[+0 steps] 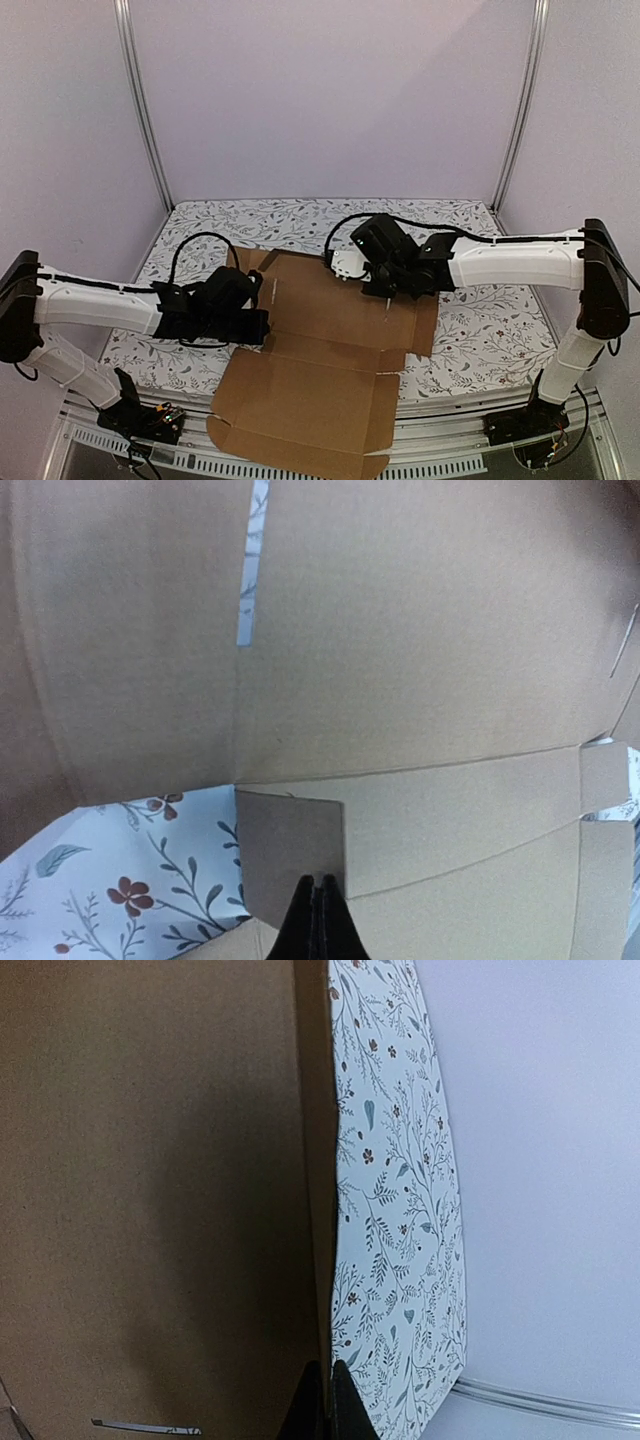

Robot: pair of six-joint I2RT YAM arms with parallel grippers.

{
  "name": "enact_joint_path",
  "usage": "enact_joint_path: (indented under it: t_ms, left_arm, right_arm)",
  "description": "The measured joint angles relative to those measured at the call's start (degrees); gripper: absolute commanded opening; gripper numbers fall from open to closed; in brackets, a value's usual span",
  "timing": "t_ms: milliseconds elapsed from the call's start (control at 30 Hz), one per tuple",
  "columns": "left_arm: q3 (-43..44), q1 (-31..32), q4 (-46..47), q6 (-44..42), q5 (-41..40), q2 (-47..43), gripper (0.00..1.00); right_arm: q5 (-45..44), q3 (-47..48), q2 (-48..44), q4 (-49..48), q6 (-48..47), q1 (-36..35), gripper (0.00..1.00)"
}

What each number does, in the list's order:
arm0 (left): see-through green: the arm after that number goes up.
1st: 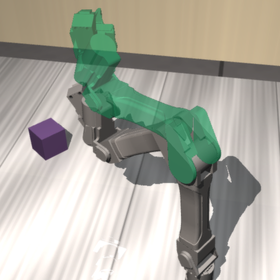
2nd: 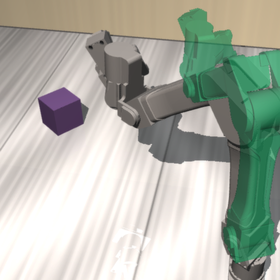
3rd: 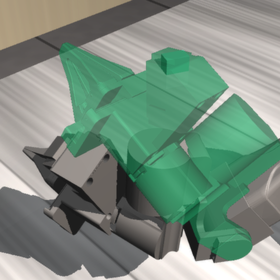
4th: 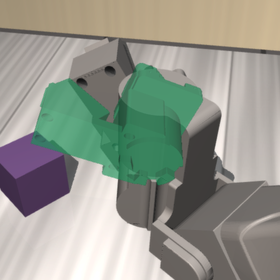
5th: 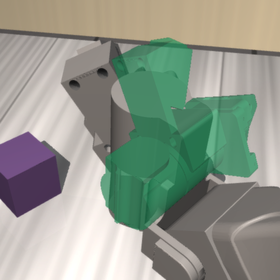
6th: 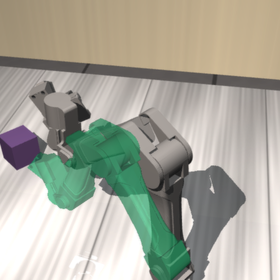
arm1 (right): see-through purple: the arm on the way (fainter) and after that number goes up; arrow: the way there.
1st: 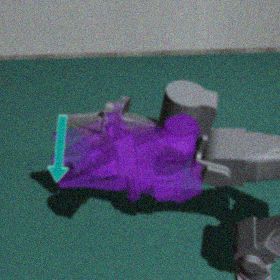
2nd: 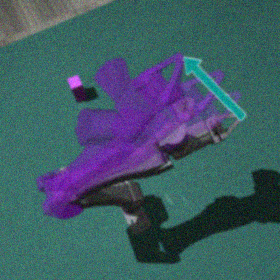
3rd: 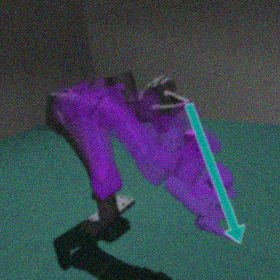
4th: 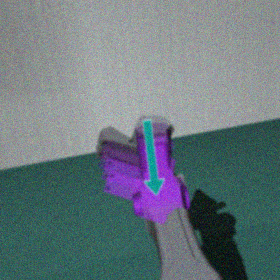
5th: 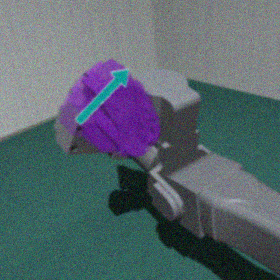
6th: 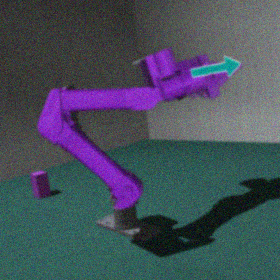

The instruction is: Fold the paper box

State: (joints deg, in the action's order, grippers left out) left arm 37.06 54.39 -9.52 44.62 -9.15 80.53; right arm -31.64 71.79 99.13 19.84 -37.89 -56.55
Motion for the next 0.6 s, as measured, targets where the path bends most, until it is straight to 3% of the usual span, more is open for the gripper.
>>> enact_joint_path:
  t_ms: [600]
  left_arm:
    - [3.8, -4.5, -16.8, -5.6, -8.2, -26.3, 0.00]
  right_arm:
    - [-7.5, -8.8, -4.7, -15.9, -14.2, -3.8, 0.00]
